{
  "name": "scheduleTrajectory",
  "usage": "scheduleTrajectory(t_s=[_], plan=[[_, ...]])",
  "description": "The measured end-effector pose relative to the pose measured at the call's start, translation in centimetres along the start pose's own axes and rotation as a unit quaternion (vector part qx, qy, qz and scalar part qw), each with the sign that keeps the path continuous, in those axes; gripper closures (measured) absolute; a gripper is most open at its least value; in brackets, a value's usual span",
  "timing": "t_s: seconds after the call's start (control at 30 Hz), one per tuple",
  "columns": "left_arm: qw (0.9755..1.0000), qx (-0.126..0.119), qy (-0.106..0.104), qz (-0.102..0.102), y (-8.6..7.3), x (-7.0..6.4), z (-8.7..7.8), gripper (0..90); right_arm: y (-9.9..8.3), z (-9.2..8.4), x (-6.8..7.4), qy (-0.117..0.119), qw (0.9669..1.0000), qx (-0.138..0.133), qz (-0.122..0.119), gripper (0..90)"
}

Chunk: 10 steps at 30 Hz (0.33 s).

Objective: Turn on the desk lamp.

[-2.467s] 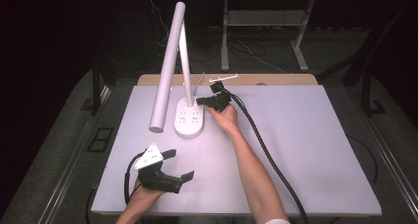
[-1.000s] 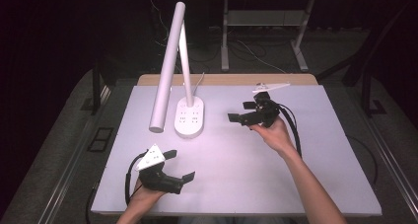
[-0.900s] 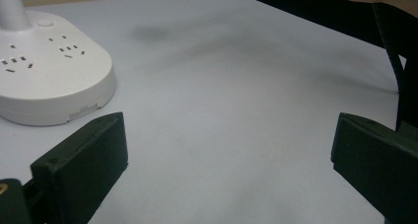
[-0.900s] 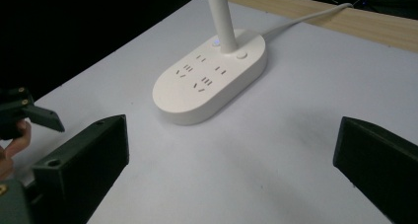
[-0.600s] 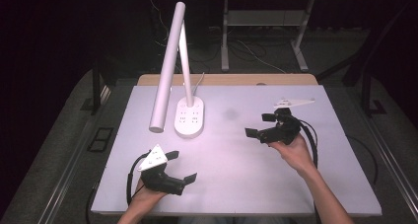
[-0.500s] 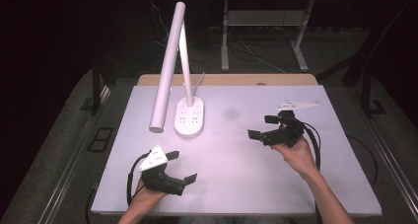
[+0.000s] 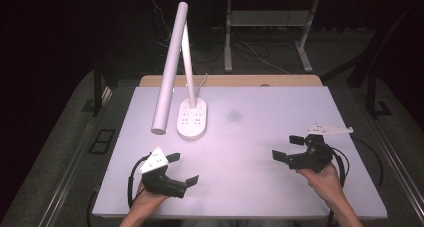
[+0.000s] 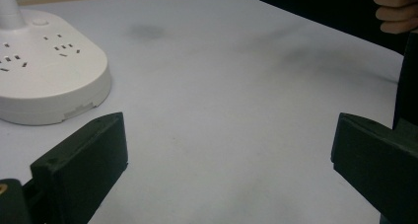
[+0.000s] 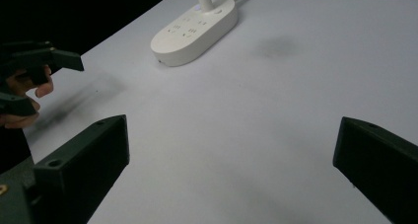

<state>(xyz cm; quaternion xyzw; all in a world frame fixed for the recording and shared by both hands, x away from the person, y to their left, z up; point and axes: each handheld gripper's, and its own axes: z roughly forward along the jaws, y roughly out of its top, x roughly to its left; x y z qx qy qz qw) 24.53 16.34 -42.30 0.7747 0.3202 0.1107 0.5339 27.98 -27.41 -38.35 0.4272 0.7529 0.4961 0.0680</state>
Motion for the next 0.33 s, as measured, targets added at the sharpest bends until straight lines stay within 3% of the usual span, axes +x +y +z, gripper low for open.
scheduleTrajectory(t_s=[0.1, 0.33], plan=[[1.0000, 0.000, 0.001, -0.001, 0.0, 0.0, 0.0, 0.0, -1.7, -0.8, 0.1, -0.004, 1.0000, -0.004, 0.005, 0.2], [1.0000, -0.001, 0.003, -0.004, 0.0, 0.0, -0.1, 0.0, -3.6, -1.6, 0.6, -0.017, 0.9998, 0.004, 0.001, 0.3]])
